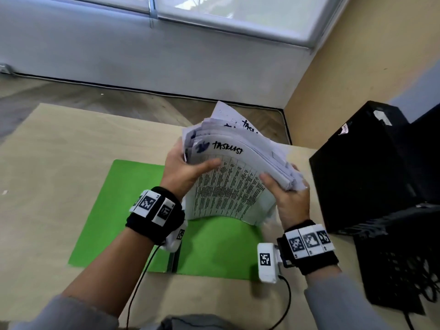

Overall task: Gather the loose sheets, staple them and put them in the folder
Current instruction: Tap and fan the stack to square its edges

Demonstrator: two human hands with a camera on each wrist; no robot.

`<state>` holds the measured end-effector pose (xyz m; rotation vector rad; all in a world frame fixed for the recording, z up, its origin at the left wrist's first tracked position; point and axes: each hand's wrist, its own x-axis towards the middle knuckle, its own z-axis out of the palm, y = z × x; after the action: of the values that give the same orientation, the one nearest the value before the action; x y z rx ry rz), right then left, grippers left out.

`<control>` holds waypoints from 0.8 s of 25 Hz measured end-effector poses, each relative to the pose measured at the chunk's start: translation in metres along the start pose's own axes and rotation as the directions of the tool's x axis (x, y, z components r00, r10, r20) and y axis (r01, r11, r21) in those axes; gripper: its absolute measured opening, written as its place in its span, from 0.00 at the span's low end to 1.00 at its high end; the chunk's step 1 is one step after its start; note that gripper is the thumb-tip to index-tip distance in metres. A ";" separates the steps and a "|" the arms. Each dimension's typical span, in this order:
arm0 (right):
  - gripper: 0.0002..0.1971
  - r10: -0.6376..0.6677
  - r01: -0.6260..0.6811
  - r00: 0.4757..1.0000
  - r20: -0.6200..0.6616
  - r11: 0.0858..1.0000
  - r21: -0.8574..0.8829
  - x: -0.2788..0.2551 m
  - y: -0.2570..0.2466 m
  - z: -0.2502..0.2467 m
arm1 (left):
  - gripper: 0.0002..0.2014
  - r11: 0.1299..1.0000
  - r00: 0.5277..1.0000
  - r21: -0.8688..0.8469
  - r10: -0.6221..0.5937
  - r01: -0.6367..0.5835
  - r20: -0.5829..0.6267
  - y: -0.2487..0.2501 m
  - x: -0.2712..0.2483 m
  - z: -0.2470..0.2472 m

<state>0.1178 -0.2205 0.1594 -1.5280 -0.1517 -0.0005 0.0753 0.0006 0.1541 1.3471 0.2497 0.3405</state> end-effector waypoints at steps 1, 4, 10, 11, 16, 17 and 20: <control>0.21 -0.005 0.006 1.000 -0.025 0.999 0.041 0.000 0.001 -0.002 | 0.35 1.000 1.000 -0.018 0.008 -0.008 -0.016 -0.003 0.003 -0.004; 0.26 0.094 -0.090 0.994 -0.055 0.993 0.071 -0.002 0.016 -0.008 | 0.36 0.999 0.999 -0.009 -0.051 0.051 0.005 -0.010 0.007 -0.004; 0.09 0.200 -0.204 0.979 -0.038 0.960 -0.193 -0.011 0.051 -0.045 | 0.08 0.983 0.989 -0.107 -0.149 0.150 0.022 -0.014 0.006 0.005; 0.07 0.211 -0.217 0.976 -0.050 0.957 -0.191 -0.016 0.055 -0.054 | 0.08 0.975 0.987 -0.157 -0.160 0.159 0.003 -0.014 0.007 0.001; 0.41 0.449 -0.404 0.885 -0.123 0.873 0.274 -0.035 0.068 -0.061 | 0.15 0.824 0.963 -0.523 -0.269 0.219 -0.021 -0.021 0.007 -0.012; 0.47 0.471 -0.403 0.874 -0.122 0.842 0.360 -0.037 0.067 -0.056 | 0.18 0.781 0.959 -0.578 -0.285 0.238 0.010 -0.025 0.006 -0.012; 0.54 0.454 -0.345 0.887 -0.081 0.769 0.538 -0.036 0.055 -0.045 | 0.26 0.679 0.936 -0.671 -0.347 0.298 0.063 -0.036 0.004 -0.013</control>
<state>0.0916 -0.2661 0.0995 -0.9867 0.3314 0.2100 0.0774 0.0073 0.1164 0.5452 0.3751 0.1466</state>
